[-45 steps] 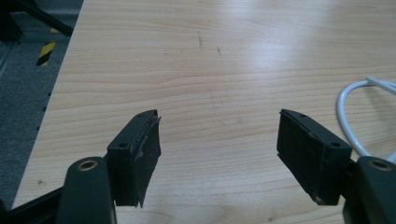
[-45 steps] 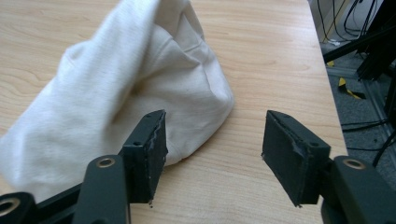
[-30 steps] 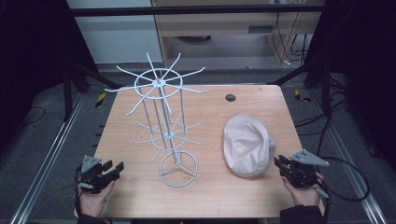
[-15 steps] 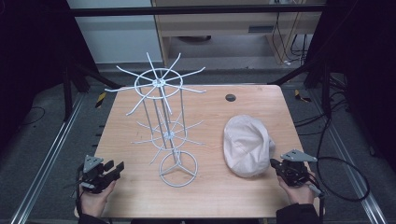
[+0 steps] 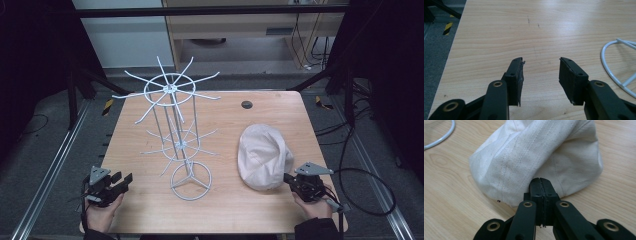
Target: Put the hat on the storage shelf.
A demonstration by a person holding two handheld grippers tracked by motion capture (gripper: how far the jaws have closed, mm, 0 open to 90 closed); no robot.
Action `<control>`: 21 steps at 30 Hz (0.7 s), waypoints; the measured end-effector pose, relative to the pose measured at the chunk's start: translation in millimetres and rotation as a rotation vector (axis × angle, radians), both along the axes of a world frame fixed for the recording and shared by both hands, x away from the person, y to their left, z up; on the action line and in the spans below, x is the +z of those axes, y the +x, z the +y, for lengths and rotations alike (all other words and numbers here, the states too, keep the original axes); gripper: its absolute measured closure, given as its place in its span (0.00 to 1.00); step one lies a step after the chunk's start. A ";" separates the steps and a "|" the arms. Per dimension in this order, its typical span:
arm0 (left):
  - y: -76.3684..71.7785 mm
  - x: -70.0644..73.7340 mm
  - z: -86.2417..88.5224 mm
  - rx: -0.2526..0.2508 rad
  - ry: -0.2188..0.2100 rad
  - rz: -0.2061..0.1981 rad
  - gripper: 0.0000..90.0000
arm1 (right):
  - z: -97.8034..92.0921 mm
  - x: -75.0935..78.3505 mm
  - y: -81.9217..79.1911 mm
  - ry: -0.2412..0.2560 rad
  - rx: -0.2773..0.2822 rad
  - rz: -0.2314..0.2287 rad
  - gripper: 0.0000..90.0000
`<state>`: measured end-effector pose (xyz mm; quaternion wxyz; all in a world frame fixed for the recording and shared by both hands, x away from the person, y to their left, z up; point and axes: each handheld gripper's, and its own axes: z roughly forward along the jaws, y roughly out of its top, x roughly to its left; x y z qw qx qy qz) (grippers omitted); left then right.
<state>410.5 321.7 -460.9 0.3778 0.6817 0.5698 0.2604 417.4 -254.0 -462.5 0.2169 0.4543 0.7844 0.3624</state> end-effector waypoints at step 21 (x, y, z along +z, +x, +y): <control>0.8 0.1 -0.9 -0.002 0.015 0.001 0.60 | 30.9 0.1 -4.2 0.062 0.105 0.010 0.99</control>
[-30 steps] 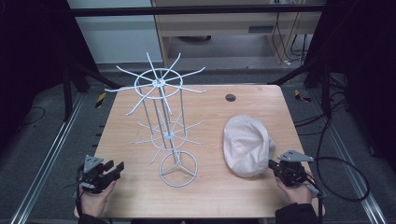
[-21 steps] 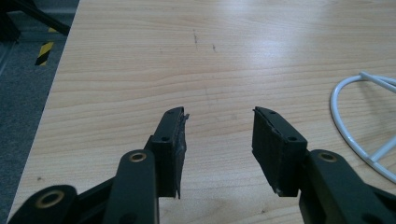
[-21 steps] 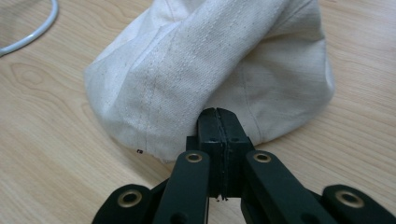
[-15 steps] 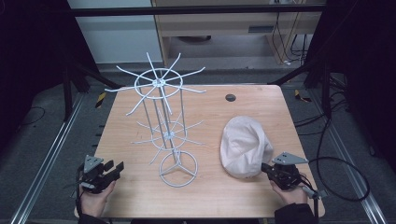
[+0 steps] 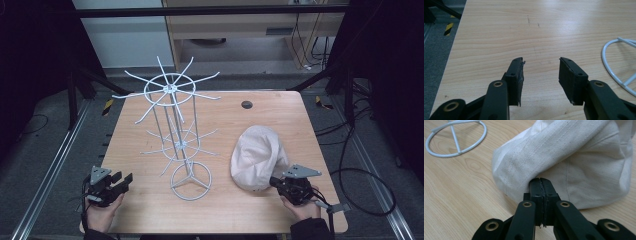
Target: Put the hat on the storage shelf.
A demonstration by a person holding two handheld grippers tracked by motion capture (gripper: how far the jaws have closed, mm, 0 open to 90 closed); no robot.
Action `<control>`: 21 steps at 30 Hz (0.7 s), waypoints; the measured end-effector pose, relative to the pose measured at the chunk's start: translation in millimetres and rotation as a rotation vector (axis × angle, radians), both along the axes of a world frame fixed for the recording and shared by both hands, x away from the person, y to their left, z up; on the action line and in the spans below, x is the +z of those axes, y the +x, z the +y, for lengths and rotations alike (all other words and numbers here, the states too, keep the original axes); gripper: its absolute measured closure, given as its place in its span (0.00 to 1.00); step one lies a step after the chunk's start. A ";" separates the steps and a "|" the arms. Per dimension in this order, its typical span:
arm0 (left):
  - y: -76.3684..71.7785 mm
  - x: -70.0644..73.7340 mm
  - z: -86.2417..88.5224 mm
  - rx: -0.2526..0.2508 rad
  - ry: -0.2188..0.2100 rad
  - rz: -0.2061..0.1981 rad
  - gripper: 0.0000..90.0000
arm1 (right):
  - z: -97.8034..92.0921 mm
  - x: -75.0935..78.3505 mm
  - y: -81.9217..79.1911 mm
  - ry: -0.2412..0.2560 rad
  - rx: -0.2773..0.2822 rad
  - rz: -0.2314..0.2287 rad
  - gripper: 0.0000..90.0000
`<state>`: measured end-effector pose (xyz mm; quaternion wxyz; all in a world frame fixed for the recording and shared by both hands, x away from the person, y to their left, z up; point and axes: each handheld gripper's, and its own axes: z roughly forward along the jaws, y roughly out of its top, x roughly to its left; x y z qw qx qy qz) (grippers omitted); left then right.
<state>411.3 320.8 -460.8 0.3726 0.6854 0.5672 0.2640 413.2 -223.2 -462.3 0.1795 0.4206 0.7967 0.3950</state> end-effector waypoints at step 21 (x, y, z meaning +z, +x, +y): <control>-0.1 1.8 -0.6 -0.004 0.011 0.007 0.72 | 5.5 5.8 0.0 0.056 0.016 -0.024 0.97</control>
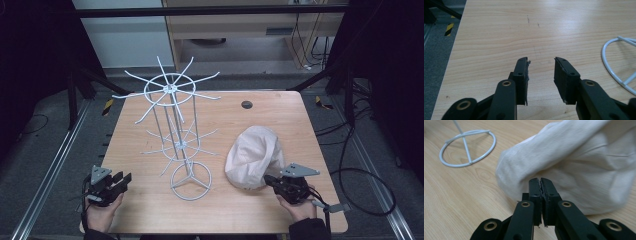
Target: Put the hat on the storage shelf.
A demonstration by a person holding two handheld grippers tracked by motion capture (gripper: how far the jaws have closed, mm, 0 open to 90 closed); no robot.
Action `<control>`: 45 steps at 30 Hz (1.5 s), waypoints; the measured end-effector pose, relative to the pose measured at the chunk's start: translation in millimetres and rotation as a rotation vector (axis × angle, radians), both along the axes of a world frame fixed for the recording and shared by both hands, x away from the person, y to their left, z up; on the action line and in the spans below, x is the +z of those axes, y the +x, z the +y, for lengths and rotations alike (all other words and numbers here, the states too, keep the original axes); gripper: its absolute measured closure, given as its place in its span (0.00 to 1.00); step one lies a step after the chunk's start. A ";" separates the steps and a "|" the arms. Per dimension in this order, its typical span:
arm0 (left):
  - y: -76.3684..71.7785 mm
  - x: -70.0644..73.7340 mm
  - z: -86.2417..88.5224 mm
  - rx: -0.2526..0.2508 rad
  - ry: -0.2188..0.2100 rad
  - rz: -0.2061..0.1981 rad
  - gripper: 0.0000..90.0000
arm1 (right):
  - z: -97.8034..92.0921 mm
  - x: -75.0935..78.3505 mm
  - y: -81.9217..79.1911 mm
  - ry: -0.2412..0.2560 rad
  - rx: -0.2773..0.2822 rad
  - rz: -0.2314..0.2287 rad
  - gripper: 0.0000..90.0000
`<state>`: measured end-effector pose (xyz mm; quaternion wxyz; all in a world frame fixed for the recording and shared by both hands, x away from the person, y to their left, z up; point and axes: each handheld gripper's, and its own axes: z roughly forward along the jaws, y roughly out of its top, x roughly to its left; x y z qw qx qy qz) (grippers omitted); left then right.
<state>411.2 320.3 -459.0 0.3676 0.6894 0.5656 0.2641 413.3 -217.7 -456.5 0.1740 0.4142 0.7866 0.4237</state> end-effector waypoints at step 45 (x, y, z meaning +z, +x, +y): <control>0.8 1.2 2.2 0.001 0.002 0.002 0.95 | -6.8 14.2 138.4 -0.050 -0.133 -0.038 1.00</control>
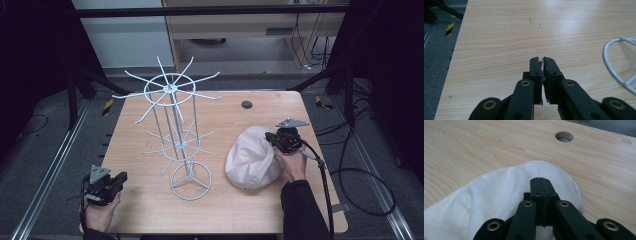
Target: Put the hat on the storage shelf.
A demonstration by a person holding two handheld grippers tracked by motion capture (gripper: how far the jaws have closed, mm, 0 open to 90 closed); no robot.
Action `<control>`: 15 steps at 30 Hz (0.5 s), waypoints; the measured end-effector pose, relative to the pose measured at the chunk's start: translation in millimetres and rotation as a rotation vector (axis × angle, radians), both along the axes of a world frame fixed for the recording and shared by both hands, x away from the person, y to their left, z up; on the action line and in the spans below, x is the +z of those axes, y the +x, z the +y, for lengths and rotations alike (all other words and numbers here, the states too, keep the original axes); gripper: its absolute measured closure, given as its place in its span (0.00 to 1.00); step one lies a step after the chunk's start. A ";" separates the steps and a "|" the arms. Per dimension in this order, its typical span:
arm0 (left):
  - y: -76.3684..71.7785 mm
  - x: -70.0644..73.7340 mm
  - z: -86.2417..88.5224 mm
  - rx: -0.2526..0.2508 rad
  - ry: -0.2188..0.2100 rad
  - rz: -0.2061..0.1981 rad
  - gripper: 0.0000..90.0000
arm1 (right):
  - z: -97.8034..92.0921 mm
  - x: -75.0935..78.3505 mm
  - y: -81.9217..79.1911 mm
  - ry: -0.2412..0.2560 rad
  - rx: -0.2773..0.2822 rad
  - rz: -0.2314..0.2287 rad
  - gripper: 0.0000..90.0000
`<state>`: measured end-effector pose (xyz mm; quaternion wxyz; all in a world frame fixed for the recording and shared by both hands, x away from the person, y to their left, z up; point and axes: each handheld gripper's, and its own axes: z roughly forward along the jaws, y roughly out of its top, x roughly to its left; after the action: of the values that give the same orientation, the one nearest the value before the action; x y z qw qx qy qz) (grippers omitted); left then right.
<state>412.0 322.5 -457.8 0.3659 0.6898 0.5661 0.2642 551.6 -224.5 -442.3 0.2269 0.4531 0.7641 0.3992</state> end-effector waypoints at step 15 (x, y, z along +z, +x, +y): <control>-0.1 0.1 -1.2 -0.006 0.003 0.002 0.94 | -24.3 -5.2 -15.0 -0.076 -0.056 0.063 1.00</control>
<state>411.9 321.3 -457.7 0.3652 0.6923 0.5638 0.2634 536.7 -248.8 -447.5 0.2307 0.4776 0.7726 0.3490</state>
